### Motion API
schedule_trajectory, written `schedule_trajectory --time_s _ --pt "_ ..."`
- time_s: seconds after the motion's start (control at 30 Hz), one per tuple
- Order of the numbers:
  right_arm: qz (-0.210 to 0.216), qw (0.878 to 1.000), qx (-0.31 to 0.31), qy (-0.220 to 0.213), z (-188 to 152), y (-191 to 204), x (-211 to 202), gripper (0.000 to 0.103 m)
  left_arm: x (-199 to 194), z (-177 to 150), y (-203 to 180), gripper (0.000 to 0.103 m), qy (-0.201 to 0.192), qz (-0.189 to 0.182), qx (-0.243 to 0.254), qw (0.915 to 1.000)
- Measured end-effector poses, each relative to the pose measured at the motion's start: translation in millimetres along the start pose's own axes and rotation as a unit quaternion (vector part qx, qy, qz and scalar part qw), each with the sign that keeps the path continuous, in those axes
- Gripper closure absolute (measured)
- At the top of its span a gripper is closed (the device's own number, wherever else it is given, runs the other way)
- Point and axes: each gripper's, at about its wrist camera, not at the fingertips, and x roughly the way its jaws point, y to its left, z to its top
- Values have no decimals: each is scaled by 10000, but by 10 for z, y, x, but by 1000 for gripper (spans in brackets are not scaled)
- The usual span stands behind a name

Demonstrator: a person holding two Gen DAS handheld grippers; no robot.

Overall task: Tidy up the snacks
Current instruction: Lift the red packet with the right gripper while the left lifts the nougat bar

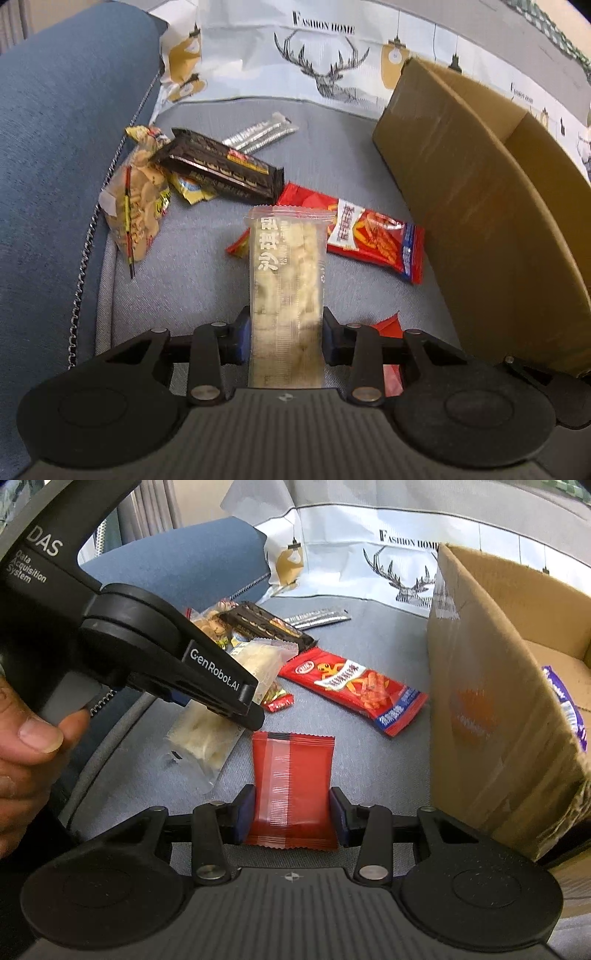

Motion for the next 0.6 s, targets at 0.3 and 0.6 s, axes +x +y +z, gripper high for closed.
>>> schedule_trajectory --time_s 0.3,0.6 --pt "0 9992 -241 -311 48 77 -181 59 -297 -7 65 63 -745 -73 -304 9967" --pt "23 9952 -673 -706 32 225 -461 59 -666 -115 172 63 -1508 -152 -616 9865"
